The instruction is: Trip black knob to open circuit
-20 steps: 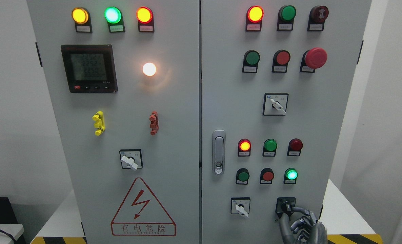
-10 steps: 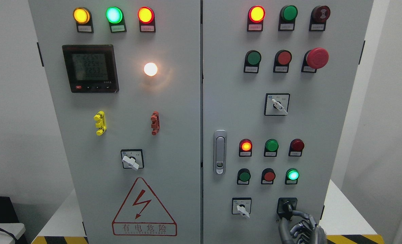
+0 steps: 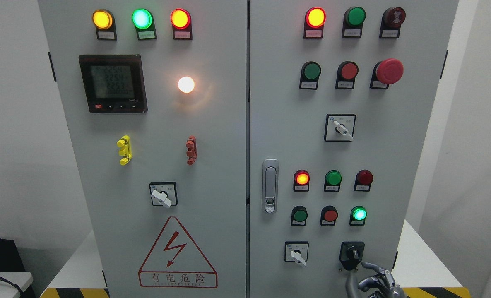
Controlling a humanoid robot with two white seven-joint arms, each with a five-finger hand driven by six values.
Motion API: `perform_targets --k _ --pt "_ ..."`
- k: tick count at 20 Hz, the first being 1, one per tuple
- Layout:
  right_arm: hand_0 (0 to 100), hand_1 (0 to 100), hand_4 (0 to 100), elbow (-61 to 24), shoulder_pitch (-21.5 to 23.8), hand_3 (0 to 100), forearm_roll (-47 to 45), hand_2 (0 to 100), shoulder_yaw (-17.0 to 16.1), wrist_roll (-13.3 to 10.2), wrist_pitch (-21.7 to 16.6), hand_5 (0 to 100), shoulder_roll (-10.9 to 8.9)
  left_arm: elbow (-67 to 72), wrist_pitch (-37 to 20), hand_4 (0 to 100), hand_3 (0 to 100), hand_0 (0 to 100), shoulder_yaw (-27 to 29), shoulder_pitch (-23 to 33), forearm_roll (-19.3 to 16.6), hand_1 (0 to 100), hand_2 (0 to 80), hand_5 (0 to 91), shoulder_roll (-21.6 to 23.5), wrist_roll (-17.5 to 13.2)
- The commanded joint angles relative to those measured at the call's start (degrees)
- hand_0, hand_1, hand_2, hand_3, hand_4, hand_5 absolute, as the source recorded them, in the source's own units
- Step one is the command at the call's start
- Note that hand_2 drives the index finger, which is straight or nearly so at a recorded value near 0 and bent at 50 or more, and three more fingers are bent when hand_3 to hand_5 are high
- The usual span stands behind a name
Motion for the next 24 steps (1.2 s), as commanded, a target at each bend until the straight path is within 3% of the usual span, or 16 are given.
perform_targets --k 1,2,4,11,15,17,24 --pt "33 62 56 -1.80 4.86 55 -0.11 27 0.11 1.54 -5.13 55 -2.23 0.00 0.02 0 0 12 0.00 -0.44 -1.85 39 0.0 0.0 0.00 0.03" --pt "32 60 52 -1.80 6.09 51 -0.11 23 0.02 3.38 -6.45 50 -2.67 0.00 0.02 0 0 12 0.00 -0.44 -1.84 39 0.0 0.0 -0.08 0.03" --pt "32 56 49 -2.23 8.02 47 -0.11 19 -0.06 4.72 -9.26 47 -3.03 0.00 0.02 0 0 12 0.00 -0.44 -1.93 39 0.0 0.0 0.00 0.03" --pt "15 34 34 -6.44 16.28 28 -0.46 1 -0.07 12.53 -18.32 33 -4.52 0.00 0.02 0 0 12 0.00 -0.44 -1.85 39 0.0 0.0 0.00 0.03" --pt "6 25 27 -8.12 21.56 21 -0.81 0 -0.15 17.19 -23.67 28 -6.63 0.00 0.02 0 0 12 0.00 -0.44 -1.93 39 0.0 0.0 0.00 0.03" --pt "1 18 24 -8.91 23.32 16 -1.42 0 -0.24 18.17 -26.23 25 -7.86 0.00 0.02 0 0 12 0.00 -0.44 -1.84 39 0.0 0.0 0.00 0.03" --pt "0 14 19 -11.46 26.93 12 -4.50 0 -0.24 19.22 -26.76 20 -8.65 0.00 0.02 0 0 12 0.00 -0.44 -1.85 39 0.0 0.0 0.00 0.03"
